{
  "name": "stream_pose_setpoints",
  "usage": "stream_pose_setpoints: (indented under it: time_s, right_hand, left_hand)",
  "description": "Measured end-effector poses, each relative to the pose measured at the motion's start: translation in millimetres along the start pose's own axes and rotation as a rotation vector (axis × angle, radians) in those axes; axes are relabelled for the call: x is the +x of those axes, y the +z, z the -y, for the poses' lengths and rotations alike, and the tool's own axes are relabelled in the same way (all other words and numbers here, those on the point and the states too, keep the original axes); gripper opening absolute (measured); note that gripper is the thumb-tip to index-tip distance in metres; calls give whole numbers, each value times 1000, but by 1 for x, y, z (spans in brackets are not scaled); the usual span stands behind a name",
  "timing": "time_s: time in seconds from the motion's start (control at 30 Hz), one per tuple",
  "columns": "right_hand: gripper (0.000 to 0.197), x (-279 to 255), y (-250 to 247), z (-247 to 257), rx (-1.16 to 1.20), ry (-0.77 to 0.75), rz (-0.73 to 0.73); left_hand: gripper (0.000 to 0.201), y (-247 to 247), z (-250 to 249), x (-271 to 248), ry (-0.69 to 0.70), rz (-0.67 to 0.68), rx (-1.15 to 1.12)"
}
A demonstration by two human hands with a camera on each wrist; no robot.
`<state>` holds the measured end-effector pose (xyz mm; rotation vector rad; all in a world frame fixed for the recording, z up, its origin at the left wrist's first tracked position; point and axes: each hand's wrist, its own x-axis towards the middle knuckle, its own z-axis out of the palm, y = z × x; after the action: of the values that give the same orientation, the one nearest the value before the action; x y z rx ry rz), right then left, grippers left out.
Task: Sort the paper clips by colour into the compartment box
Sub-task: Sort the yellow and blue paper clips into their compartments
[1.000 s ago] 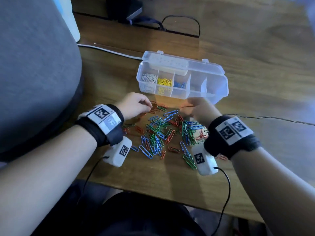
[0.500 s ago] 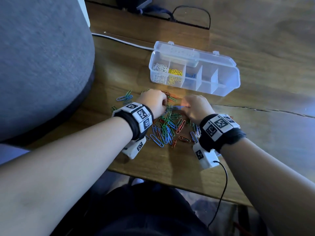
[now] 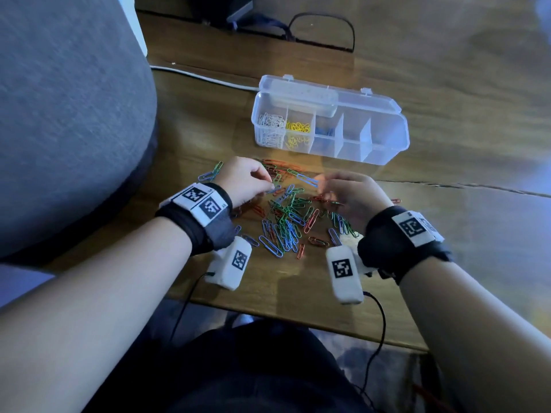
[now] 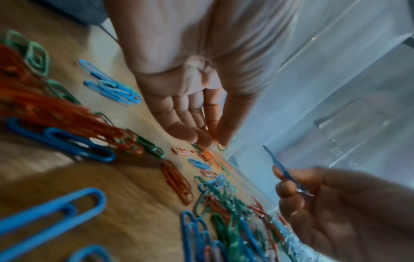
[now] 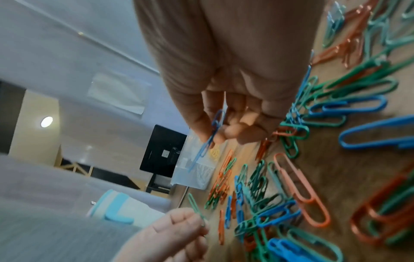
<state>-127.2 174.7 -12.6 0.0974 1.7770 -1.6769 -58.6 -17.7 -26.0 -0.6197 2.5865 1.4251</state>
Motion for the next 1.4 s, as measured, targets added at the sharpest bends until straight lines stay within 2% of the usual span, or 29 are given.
stream_pose_setpoints:
  time_s: [0.13,0.2,0.27,0.33,0.47,0.53,0.63,0.8,0.97,1.1,1.17,1.2,1.27,1.33,1.4]
  right_hand:
    - [11,3,6,0,299,152,19]
    - [12,3,9,3,451,214,33]
    - [13,4,12,3,510,214,32]
    - [14,5,18,3,493,191,41]
    - [15,8,19,6,568,191,96]
    - [7,8,19,8,675,217,118]
    - [13,10,18,9,719,241,112]
    - [17,13,22,12,411,230,69]
    - [28,14,24,15,365,284,-5]
    - [14,18,26,14,191,291,-42]
    - [10,18,27,13,-34,241,-38]
    - [7,19,28,12,-219,187,-48]
    - [20,20,30,8,-646,8,-77]
    - [28,21,34,5,-961,-135,-28]
    - [27,21,39,3,-1158,-189,60]
  left_hand:
    - [17,-4,11,-1,-38,41,-97]
    - [11,-9,10,-4,-24,63,-99]
    - [16,-12,7,-7,24,84,34]
    - [19,-16,4,-9,52,34,230]
    - [12,-16,-1,-6,42,-78,363]
    - [9,-10,-5,-3,57,-57,420]
    - [9,2,-11,-1,79,-1,490]
    - [8,9,-15,3,78,57,608]
    - [16,9,-20,7,54,134,639]
    - [12,5,-19,8,80,147,609]
    - [4,2,-15,7,86,142,542]
    - [4,0,-13,6,96,124,494]
    - [4,-5,-9,4,109,52,381]
    - [1,-12,-5,2,98,-5,259]
    - [11,-17,1,1,62,-2,115]
